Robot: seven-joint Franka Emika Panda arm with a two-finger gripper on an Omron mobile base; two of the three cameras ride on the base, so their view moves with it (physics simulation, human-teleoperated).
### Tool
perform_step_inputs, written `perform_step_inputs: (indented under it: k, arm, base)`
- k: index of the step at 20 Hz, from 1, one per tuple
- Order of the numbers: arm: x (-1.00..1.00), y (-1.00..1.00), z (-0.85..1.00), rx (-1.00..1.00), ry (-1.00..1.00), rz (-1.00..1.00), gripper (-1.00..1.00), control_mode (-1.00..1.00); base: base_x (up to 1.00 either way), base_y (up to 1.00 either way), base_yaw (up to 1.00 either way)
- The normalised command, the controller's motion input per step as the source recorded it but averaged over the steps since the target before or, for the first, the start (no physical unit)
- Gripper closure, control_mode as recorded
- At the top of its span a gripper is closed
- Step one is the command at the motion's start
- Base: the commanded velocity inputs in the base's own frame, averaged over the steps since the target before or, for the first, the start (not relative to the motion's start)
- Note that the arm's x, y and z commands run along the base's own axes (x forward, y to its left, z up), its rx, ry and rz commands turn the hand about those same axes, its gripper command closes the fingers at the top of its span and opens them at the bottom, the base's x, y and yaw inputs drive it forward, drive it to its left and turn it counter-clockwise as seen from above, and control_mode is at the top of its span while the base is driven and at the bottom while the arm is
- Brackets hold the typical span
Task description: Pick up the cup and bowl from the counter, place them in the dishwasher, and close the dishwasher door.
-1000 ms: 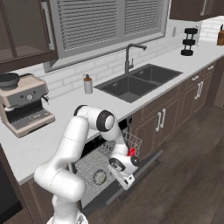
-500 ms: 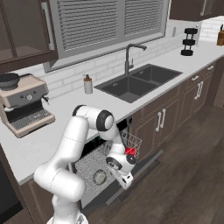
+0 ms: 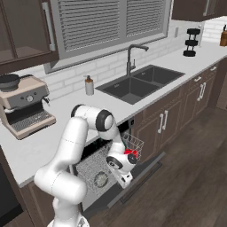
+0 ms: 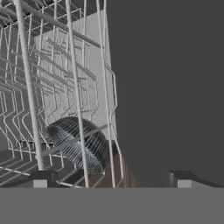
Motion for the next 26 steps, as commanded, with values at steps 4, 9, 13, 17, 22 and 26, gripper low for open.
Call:
perform_step_inputs:
  k: [4,9,13,17,22,26]
  arm:
    - [0.48,0.49,0.07,0.00,0.00,0.00,-1.00,-1.00]
    - [0.57,0.37,-0.11,0.00,0.02,0.00,-1.00,-1.00]
    - [0.46,0.23,-0.37,0.00,0.03,0.00,-1.00,-1.00]
    - [0.39,0.25,-0.44,0.09,0.01,0.05,-1.00,-1.00]
    - [0.31,0.38,-0.24,0.25,0.00,0.11,-1.00,-1.00]
    - [0.19,0.54,-0.08,0.33,0.00,0.12,-1.00,-1.00]
  base:
    - [0.00,0.00,0.00]
    - [0.00,0.00,0.00]
    - [0.00,0.00,0.00]
    - [0.00,0.00,0.00]
    - [0.00,0.00,0.00]
    - [0.00,0.00,0.00]
